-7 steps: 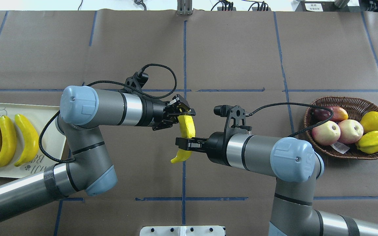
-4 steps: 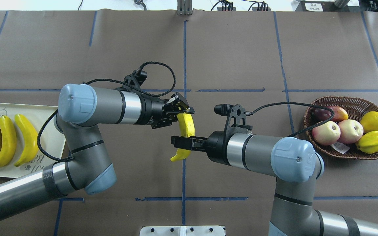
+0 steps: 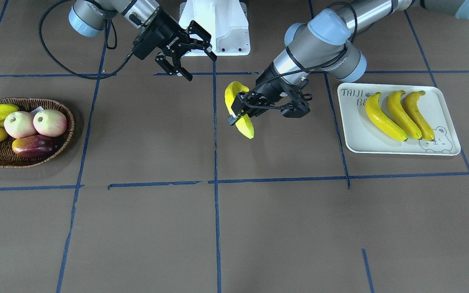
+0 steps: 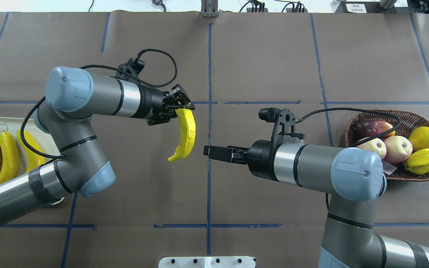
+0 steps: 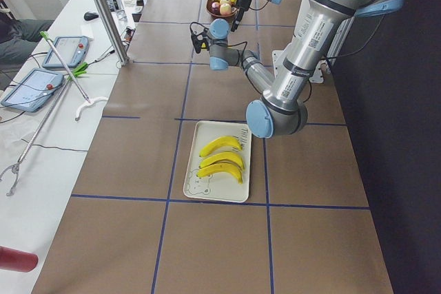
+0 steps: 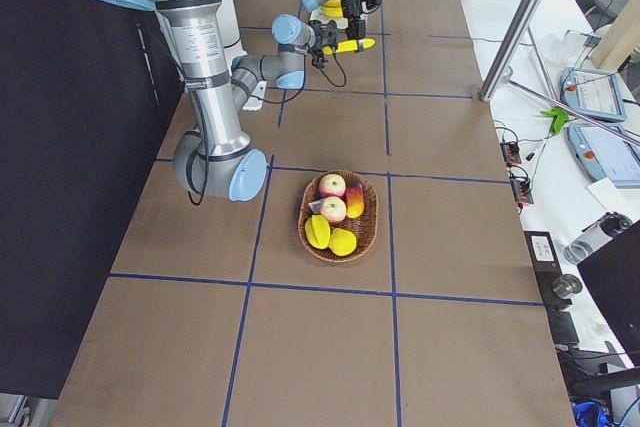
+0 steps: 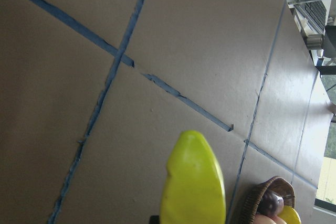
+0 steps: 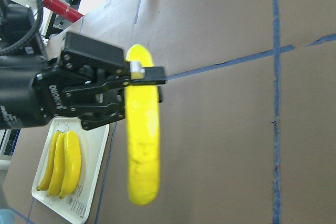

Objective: Transfer all bananas from basket to plate

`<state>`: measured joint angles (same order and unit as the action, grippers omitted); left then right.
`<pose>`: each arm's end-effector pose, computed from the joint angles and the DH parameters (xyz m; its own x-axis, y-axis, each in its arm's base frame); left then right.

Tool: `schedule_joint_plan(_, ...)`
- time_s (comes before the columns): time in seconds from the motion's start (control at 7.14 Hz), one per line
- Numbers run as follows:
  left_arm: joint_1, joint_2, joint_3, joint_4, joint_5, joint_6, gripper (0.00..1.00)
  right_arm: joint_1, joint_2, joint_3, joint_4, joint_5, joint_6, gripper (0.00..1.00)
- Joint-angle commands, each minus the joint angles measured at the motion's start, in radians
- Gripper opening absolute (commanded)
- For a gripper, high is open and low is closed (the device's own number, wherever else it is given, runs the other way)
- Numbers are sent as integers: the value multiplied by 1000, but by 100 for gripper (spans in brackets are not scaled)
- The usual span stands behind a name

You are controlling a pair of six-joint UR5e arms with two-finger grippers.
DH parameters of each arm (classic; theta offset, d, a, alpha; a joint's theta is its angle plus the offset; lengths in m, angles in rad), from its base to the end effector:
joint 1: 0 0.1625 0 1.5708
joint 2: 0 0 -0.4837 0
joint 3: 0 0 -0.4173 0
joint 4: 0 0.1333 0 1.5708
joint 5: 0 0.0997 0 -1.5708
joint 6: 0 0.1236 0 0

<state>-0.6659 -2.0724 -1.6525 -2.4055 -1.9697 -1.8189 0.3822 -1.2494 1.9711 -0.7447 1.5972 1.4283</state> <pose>0.5045 -0.5048 0.2756 0.0504 -0.3273 -0.9436 0.2886 0.9092 -0.3000 -0.5007 -0.3414 0.2489 0.0706 -0.1246 0.9897 -0.3418 0.9291 0.1414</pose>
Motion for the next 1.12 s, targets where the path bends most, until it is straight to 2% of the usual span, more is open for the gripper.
schedule_joint_plan(0.0, -113, 223, -129, 52, -95, 120, 0, 85, -85, 20, -1, 56, 0, 100)
schedule_joint_plan(0.14, -118, 367, -195, 54, -95, 189, 0, 175, -105, 43, -54, 145, 0, 100)
schedule_joint_plan(0.28, -121, 496, -243, 54, -94, 260, 0, 287, -99, 55, -162, 275, -5, 100)
schedule_joint_plan(0.42, -133, 579, -263, 54, -94, 306, 0, 388, -100, 55, -229, 381, -46, 100)
schedule_joint_plan(0.56, -138, 627, -271, 54, -94, 311, 0, 450, -105, 54, -296, 439, -146, 100)
schedule_joint_plan(0.7, -142, 637, -270, 54, -92, 316, 0, 487, -105, 54, -374, 467, -243, 100)
schedule_joint_plan(0.84, -144, 638, -267, 60, -91, 314, 1, 516, -131, 54, -405, 471, -317, 100)
schedule_joint_plan(0.98, -168, 638, -253, 71, -92, 316, 19, 556, -159, 46, -412, 498, -386, 100)
